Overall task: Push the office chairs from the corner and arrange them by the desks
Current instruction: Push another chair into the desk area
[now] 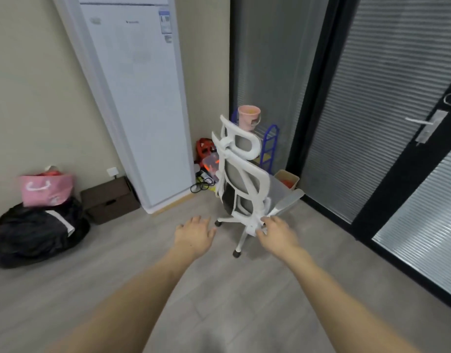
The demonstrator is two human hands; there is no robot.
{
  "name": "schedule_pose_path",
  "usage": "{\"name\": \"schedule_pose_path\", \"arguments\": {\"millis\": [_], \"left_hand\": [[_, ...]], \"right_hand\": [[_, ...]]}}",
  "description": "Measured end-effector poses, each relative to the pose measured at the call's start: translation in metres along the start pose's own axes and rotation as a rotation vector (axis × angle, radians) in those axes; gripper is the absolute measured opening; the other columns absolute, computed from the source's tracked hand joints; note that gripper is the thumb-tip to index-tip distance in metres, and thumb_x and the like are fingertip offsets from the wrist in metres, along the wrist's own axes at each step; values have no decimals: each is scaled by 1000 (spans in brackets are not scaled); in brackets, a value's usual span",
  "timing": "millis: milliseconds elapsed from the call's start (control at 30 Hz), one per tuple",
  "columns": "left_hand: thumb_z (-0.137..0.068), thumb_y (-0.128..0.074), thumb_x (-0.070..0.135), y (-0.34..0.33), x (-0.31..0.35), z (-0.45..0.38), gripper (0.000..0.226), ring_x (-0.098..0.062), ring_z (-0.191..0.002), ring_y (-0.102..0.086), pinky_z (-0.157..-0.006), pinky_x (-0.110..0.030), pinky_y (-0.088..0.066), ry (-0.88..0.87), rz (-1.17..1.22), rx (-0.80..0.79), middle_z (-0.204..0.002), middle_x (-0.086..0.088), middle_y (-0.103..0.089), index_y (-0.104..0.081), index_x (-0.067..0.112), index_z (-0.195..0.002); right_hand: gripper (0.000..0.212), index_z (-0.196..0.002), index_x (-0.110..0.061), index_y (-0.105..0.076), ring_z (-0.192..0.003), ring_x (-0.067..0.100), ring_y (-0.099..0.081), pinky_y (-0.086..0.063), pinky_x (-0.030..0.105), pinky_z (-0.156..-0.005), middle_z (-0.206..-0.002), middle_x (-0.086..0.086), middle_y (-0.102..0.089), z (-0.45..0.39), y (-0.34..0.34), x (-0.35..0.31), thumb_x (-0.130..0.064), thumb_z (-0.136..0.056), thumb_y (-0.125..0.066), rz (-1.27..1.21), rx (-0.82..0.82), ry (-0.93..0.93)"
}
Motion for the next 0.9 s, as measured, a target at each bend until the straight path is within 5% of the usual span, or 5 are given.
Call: {"name": "schedule_pose_path", "arguments": {"millis": [267,533,667,900], "left_hand": [[-109,-29,48,40,-25,-190,58,-31,-149,-33,-116,-51,-30,-65,25,8,-164,-11,-32,-23,27,-162],[-106,-28,52,54,-66,-444,60,-29,-152,-26,-117,-57,-30,-374,-117,48,-167,-4,-26,-22,32,-162],[-107,-28,52,71,-91,-526,59,-28,-156,-17,-121,-58,-21,-562,-224,-6,-170,-7,-20,-21,33,-162],[-107,-25,56,105,-101,-614,65,-33,-159,-1,-127,-56,-6,-778,-294,-101,-174,-8,-3,-4,37,-165]], "right_hand": [[54,-153,-23,-45,-149,29,-33,-41,47,-113,-162,9,-37,-178,6,-33,-47,-104,-47,-8,22,-40],[60,-159,-25,-34,-156,32,-19,-25,51,-124,-169,13,-22,-341,-34,-79,-45,-104,-47,-59,248,-324],[66,-163,-26,-22,-159,33,-6,-22,53,-124,-172,15,-8,-375,-56,-113,-44,-105,-46,-125,322,-537],[74,-165,-31,-3,-159,36,5,-17,57,-126,-173,10,5,-412,-61,-145,-45,-105,-45,-116,224,-752]]}}
Point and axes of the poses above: each hand's wrist, its own z-axis away from the middle knuckle, its own y-axis out of the back of the hand, x = y × z, the point moved 4 cm from there along -z, towards the middle knuckle
